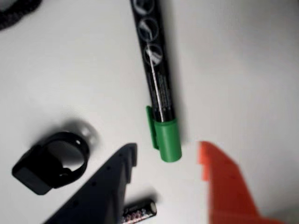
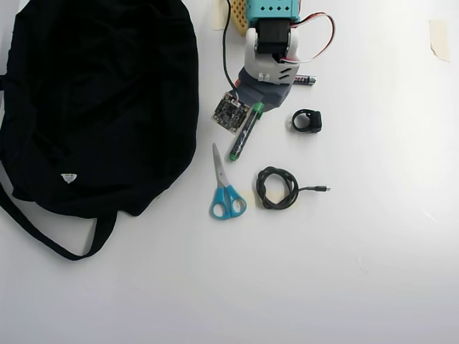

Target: Put the green marker into the black bag

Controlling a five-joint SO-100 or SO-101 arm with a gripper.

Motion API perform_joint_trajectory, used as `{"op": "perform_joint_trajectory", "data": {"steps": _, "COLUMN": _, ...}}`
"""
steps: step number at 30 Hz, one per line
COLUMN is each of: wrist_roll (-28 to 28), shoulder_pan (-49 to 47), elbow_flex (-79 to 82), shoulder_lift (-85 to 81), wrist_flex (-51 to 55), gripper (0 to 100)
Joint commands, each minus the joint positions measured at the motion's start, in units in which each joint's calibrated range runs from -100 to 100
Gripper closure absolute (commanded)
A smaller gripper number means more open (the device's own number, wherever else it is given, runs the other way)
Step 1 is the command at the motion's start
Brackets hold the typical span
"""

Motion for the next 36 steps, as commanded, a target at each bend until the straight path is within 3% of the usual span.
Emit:
{"op": "perform_joint_trajectory", "data": {"steps": 1, "wrist_roll": 0.28, "shoulder_pan": -2.19, "elbow_flex": 0.33, "shoulder_lift": -1.37, "wrist_flex": -2.14, "gripper": 75}}
{"op": "perform_joint_trajectory", "data": {"steps": 6, "wrist_roll": 0.39, "shoulder_pan": -4.51, "elbow_flex": 2.66, "shoulder_lift": -1.37, "wrist_flex": -4.29, "gripper": 71}}
{"op": "perform_joint_trajectory", "data": {"steps": 36, "wrist_roll": 5.58, "shoulder_pan": -0.32, "elbow_flex": 7.15, "shoulder_lift": 6.85, "wrist_flex": -17.99, "gripper": 71}}
